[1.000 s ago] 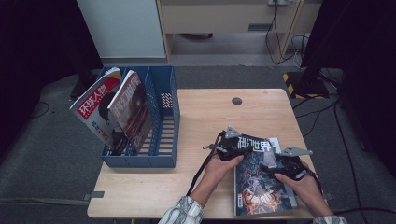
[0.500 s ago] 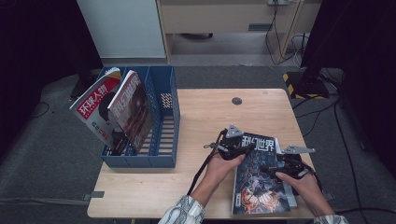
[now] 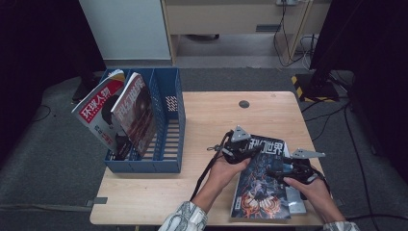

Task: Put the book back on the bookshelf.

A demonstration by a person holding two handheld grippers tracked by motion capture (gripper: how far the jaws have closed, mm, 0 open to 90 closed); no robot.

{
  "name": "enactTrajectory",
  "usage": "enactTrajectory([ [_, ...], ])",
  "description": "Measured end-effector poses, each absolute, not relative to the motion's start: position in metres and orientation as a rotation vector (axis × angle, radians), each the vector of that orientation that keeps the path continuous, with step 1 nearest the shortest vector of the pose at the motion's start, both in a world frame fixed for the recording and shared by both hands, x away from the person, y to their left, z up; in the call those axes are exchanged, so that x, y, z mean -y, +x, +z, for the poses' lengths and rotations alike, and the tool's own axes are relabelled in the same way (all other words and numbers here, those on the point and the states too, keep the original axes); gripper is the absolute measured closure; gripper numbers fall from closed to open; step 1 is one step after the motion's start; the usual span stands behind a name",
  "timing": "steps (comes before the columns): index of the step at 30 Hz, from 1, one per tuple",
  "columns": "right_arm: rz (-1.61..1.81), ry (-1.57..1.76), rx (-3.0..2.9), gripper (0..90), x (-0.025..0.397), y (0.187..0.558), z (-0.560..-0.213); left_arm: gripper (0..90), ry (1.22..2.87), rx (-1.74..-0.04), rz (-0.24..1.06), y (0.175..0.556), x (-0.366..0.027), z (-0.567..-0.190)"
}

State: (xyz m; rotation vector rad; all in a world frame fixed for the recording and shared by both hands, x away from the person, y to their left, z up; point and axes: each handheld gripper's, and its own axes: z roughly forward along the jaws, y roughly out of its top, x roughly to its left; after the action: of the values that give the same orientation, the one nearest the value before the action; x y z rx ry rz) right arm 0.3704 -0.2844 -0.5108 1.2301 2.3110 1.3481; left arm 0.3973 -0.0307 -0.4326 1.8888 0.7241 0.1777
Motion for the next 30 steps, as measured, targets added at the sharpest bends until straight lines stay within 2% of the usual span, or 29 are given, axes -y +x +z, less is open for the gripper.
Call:
enactTrajectory([
  [12,1.348,1.17,-2.3,13.2,0.279,0.368,-0.506,78.4,1.893,-0.682,0.194,0.396,0.024,-0.423],
  [23,1.352,1.151,-2.311,6.5,0.279,0.372,-0.506,81.1,1.876,-0.641,0.201,0.395,0.021,-0.412],
  [30,1.411,1.096,-2.367,8.2,0.282,0.382,-0.507,81.7,1.875,-0.614,0.197,0.395,0.021,-0.408],
])
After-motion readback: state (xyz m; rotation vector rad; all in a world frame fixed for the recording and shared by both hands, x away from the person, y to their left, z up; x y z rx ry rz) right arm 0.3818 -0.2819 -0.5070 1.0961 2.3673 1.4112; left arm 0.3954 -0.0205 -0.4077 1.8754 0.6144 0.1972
